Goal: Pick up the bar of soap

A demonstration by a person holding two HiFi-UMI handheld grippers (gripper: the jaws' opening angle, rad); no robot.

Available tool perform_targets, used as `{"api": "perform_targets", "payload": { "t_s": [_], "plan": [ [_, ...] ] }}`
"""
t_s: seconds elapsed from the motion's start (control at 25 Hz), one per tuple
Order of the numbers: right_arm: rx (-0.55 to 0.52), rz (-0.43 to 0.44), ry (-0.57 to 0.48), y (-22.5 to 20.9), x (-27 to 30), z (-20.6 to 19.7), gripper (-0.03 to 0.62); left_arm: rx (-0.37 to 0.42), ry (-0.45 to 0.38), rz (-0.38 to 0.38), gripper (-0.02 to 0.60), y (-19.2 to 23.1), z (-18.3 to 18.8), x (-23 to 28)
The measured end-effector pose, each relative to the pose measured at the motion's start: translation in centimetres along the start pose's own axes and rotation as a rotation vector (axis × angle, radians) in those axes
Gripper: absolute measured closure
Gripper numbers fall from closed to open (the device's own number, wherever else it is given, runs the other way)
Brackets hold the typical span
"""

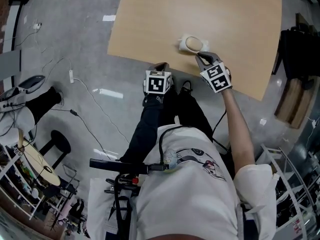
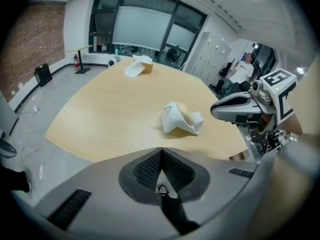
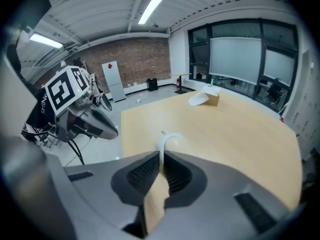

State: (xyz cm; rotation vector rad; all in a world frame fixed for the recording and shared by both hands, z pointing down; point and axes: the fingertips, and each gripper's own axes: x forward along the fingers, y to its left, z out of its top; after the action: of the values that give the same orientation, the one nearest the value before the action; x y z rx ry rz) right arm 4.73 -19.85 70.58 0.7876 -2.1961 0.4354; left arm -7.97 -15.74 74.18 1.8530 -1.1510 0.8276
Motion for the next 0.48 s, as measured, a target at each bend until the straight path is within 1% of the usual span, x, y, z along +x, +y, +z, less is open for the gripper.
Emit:
{"api": "perform_targets", "payload": {
  "t_s": [0.08, 0.2, 0.32, 0.48],
  "plan": [
    [-0.013, 0.006, 0.026, -0.6, 0.8, -0.5, 0.576, -0.009, 0.014, 0.000, 0.577, 0.2, -0.5, 0.2],
    [-0.065, 0.027, 0.068, -1.3, 1.9, -1.2, 0.521, -0.024, 0.027, -0.003, 0.577, 0.5, -0.9, 0.4],
    [-0.149, 0.043, 0.122, -2.1, 3.2, -1.5, 0.463, -0.034, 0.031, -0.012, 0.577, 0.8, -1.1, 0.5],
    [-0.307, 0.072, 0.196, -2.9, 5.0, -2.1, 0.378, -0.035, 0.031, -0.032, 0.577, 0.9, -1.7, 0.7]
  ]
}}
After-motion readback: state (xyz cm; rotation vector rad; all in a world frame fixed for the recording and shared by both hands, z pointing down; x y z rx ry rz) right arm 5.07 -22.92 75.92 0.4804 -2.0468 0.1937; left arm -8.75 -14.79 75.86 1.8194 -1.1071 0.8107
